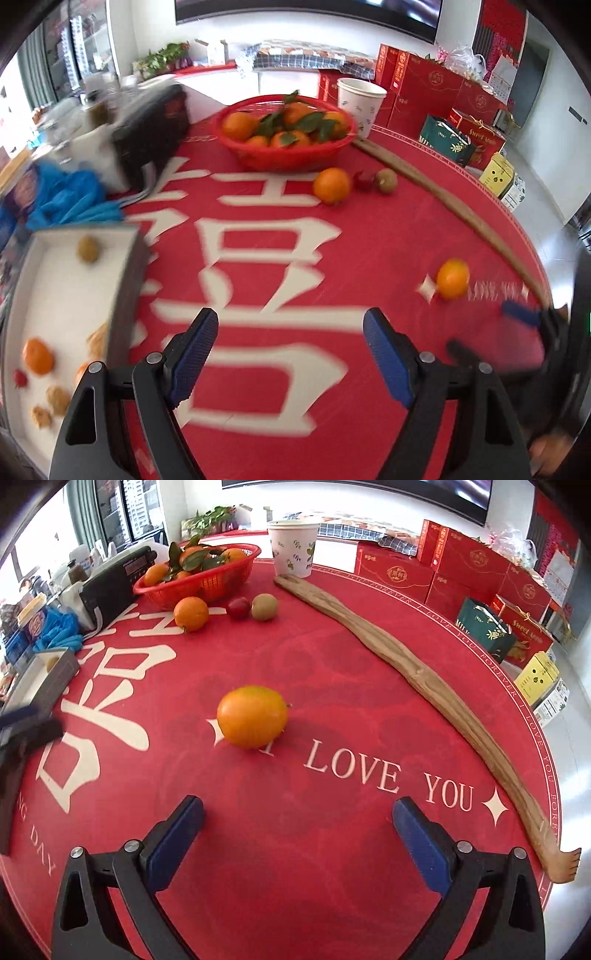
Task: Organize fruits
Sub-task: 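Lower the left tool onto a loose orange and close it, then hold the orange in the left tool while the right tool grasps another orange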
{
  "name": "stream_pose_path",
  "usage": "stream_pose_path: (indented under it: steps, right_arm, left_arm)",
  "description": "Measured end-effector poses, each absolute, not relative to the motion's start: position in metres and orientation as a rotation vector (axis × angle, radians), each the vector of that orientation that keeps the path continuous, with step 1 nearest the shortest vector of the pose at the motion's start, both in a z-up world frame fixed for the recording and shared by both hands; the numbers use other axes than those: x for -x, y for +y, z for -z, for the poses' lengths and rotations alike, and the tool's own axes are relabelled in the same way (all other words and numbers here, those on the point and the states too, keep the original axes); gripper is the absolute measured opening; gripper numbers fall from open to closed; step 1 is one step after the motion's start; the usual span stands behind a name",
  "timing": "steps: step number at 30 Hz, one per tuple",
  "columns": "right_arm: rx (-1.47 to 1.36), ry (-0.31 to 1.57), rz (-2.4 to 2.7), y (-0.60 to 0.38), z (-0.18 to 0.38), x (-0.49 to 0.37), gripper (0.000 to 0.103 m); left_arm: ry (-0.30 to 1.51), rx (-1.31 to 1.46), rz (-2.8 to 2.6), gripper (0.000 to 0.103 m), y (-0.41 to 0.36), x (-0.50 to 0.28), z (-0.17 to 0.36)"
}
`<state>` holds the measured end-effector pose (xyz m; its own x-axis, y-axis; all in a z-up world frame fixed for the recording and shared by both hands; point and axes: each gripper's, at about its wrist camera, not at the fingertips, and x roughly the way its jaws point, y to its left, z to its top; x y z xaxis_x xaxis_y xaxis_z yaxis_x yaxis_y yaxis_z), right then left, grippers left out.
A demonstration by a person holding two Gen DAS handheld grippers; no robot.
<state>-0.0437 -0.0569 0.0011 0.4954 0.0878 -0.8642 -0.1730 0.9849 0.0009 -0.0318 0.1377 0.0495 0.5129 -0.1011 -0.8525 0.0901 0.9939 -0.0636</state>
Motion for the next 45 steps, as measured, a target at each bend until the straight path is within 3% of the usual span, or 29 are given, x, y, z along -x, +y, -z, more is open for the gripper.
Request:
stream_pose_path:
  steps: [9,19,21,24,26,31,38,45]
  right_arm:
    - [0.101,1.037,-0.178,-0.063,0.000,0.052,0.103]
    - [0.104,1.036,-0.182,-0.064,-0.001,0.053,0.103]
    - [0.104,1.036,-0.183,-0.064,-0.001,0.053,0.103]
    - [0.104,1.032,-0.183,-0.064,-0.001,0.053,0.103]
    - [0.104,1.028,-0.183,-0.063,-0.001,0.052,0.103]
    - [0.097,1.016,-0.175,-0.064,-0.001,0.053,0.103]
    - [0.087,1.011,-0.163,-0.055,-0.001,0.038,0.103]
    - [0.092,0.991,-0.211,-0.020,-0.002,0.012,0.103]
  left_arm:
    - [0.993,0.011,0.047,0.083,0.094,-0.044,-0.035]
    - [0.994,0.117,-0.029,0.081,0.100,-0.087,-0.013]
    - [0.986,0.109,-0.039,0.077,0.097,-0.090,-0.011]
    - [0.966,0.067,-0.036,0.058,0.091,-0.091,-0.012]
    - [0.960,0.039,-0.034,0.039,0.088,-0.093,-0.012]
    - [0.962,0.012,-0.025,0.038,0.098,-0.072,-0.012]
    - [0.947,-0.002,-0.028,0.039,0.145,0.027,-0.010]
    - [0.897,0.001,-0.031,0.040,0.177,0.077,-0.008]
